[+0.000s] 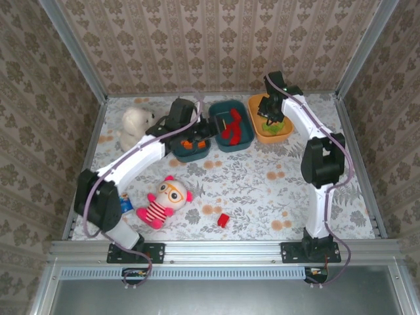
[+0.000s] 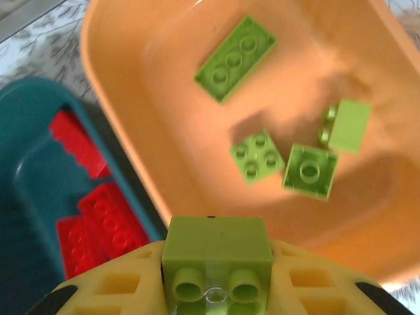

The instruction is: Sort the legos into containers by color

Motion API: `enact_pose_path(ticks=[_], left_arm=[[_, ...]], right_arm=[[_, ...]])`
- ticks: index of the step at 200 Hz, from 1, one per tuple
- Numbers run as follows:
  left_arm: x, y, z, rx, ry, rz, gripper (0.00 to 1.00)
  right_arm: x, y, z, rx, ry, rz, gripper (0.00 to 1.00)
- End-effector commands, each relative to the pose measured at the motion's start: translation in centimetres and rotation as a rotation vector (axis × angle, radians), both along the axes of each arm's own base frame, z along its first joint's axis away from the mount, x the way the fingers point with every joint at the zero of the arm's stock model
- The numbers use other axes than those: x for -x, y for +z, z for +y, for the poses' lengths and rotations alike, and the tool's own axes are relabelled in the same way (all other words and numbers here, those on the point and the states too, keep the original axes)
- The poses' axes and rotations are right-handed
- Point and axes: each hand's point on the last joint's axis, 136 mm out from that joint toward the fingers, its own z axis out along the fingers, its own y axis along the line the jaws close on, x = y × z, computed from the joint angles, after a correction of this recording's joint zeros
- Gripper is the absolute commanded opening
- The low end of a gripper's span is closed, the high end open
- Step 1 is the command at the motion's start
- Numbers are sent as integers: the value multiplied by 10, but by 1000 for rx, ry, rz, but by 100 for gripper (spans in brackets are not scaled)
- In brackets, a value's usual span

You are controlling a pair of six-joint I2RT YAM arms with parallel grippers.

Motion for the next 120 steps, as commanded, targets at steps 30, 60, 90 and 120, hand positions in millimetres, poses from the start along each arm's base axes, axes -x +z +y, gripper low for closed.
enact_pose_path(ticks=[30,60,90,120], left_arm=[[-49,12,-40,53,-68,-53,70],[-64,5,-53,63,-74,-40,69],[-73,1,-61,67,-78,-28,69],[-76,-4,-65,64,-82,-17,69]], right_arm=[[-45,-28,-30,41,-43,-1,29],[-47,-48,-45,58,-87,50,29],[-47,-65,-52,77,-101,88,30],[-49,-79,-56,87,-100,122,30]])
